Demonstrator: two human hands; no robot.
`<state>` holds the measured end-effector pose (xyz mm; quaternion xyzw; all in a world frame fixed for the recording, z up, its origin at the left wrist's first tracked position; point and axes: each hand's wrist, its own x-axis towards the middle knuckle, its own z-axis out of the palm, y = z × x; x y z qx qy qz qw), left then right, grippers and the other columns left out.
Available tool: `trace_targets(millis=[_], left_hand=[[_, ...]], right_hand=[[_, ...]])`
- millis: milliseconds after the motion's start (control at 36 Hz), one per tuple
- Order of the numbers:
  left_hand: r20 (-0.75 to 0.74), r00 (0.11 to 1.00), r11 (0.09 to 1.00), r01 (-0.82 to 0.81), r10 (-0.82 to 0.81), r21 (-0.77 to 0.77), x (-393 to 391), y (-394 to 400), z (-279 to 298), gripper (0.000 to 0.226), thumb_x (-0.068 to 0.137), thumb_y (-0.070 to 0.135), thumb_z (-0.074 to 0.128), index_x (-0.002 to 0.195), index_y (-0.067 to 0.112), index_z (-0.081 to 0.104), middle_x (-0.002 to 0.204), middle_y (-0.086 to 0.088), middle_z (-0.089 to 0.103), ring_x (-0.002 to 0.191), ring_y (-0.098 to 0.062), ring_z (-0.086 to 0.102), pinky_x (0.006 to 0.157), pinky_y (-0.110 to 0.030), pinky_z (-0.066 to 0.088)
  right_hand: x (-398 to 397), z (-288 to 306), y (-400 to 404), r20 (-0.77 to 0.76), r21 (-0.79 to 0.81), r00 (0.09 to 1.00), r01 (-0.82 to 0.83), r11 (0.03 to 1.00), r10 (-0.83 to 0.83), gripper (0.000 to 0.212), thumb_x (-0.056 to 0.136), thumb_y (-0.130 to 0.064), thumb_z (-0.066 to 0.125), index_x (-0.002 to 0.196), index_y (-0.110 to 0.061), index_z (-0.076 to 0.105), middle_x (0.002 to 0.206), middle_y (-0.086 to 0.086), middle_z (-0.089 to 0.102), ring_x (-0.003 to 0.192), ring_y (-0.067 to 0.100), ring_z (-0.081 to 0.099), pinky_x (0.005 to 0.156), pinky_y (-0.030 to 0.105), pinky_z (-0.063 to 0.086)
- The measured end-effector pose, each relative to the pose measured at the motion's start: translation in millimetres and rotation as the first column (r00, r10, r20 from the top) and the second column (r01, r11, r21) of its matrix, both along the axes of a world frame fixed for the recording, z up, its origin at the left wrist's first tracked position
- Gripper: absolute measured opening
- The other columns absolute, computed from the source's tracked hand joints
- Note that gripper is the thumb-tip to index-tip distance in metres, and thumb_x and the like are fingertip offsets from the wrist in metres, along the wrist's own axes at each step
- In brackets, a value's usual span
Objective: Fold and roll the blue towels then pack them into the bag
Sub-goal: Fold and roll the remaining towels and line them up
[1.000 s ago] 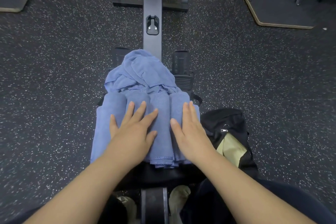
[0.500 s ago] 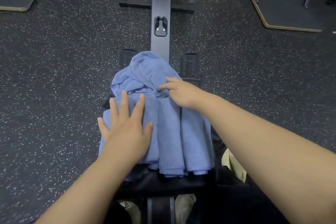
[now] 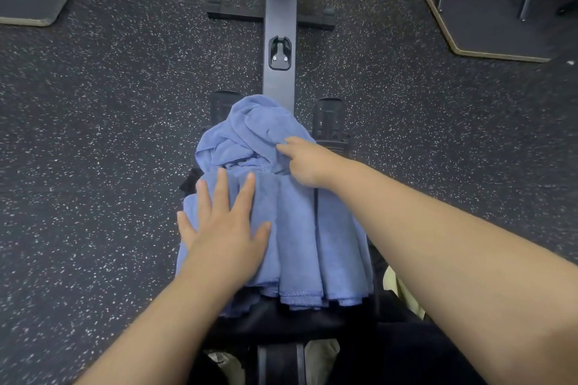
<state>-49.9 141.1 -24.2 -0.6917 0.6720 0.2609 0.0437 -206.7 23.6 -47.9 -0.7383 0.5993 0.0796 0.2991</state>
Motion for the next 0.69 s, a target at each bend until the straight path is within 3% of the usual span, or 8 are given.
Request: trace_targets(millis=[56,167,222,306,361,472,556,694], left_hand=[[0.018,1.0,1.0,0.014,-0.015,0.027,-0.7,0.4,-0.1,0.071,0.096,0.054,0.037,0.151,0.043,-0.008,0.158,0.007,-0.025,0.145,-0.026,-0.024,0.114,-0.06,0.0],[0.013,1.0,0.996,0.019,-0.02,0.083,-2.7,1.7,-0.6,0.071,0.096,0.052,0.037,0.151,0.044,-0.008,0.158,0.007,-0.026,0.145,-0.026,-0.025,0.114,-0.059,-0.002],[0.003,1.0,0.996,0.019,-0.02,0.088,-4.2,2.5,-0.2,0.07,0.097,0.051,0.037,0.15,0.044,-0.008,0.158,0.007,-0.025,0.144,-0.025,-0.026,0.114,-0.058,-0.002],[0.005,1.0,0.996,0.028,-0.029,0.09,-4.8,3.2,0.0,0.07,0.097,0.051,0.037,0.15,0.044,-0.009,0.158,0.007,-0.026,0.145,-0.025,-0.025,0.115,-0.057,-0.001],[0.0,0.999,0.994,0.037,-0.037,0.099,-4.2,3.5,-1.0,0.071,0.097,0.051,0.037,0.15,0.044,-0.01,0.157,0.007,-0.027,0.145,-0.026,-0.025,0.115,-0.056,-0.001],[-0.019,0.999,0.993,0.045,-0.043,0.109,-4.2,4.0,-2.9,0.072,0.097,0.049,0.038,0.149,0.044,-0.012,0.158,0.008,-0.025,0.144,-0.026,-0.026,0.117,-0.054,0.001],[-0.023,0.998,0.993,0.055,-0.053,0.109,-3.9,3.4,-3.8,0.073,0.097,0.05,0.038,0.149,0.044,-0.013,0.159,0.009,-0.021,0.145,-0.026,-0.025,0.117,-0.054,0.001],[-0.041,0.997,0.989,0.075,-0.071,0.13,-3.1,2.1,-1.9,0.073,0.097,0.05,0.037,0.149,0.043,-0.014,0.16,0.01,-0.017,0.144,-0.027,-0.026,0.117,-0.053,-0.001]], right_hand=[[-3.1,1.4,2.9,0.048,-0.066,0.999,0.011,0.998,-0.008,0.039,0.09,0.003,0.038,0.126,-0.002,0.05,0.12,0.011,0.045,0.112,0.025,0.046,0.087,0.031,0.037],[-10.5,-1.5,7.7,0.117,-0.239,0.993,0.049,0.97,-0.021,0.01,0.084,0.0,0.054,0.09,-0.007,0.051,0.091,0.005,0.044,0.088,0.021,0.044,0.067,0.03,0.025],[-11.9,-4.0,10.6,0.145,-0.269,0.986,0.121,0.955,-0.084,0.019,0.081,-0.002,0.06,0.078,-0.01,0.043,0.082,0.008,0.049,0.079,0.025,0.045,0.066,0.037,0.03],[-10.1,-6.9,11.4,0.183,-0.277,0.967,0.222,0.935,-0.176,0.021,0.076,-0.002,0.062,0.069,-0.008,0.043,0.069,0.006,0.05,0.069,0.027,0.041,0.062,0.037,0.039],[-8.1,-8.0,9.6,0.185,-0.255,0.959,0.259,0.932,-0.215,0.016,0.075,-0.003,0.064,0.071,-0.005,0.049,0.07,0.007,0.055,0.07,0.029,0.046,0.062,0.033,0.04],[-3.5,-6.0,3.7,0.157,-0.228,0.956,0.281,0.932,-0.249,0.02,0.08,-0.012,0.069,0.095,-0.004,0.06,0.093,0.008,0.06,0.088,0.026,0.053,0.076,0.035,0.047],[-0.1,-6.3,-1.4,0.048,-0.233,0.969,0.246,0.941,-0.241,0.009,0.085,-0.011,0.062,0.078,-0.009,0.058,0.089,0.009,0.062,0.087,0.03,0.057,0.067,0.031,0.044],[1.5,-9.8,-6.7,-0.018,-0.249,0.97,0.231,0.941,-0.243,0.019,0.084,-0.002,0.054,0.096,-0.006,0.068,0.099,0.012,0.07,0.099,0.031,0.063,0.075,0.034,0.052]])
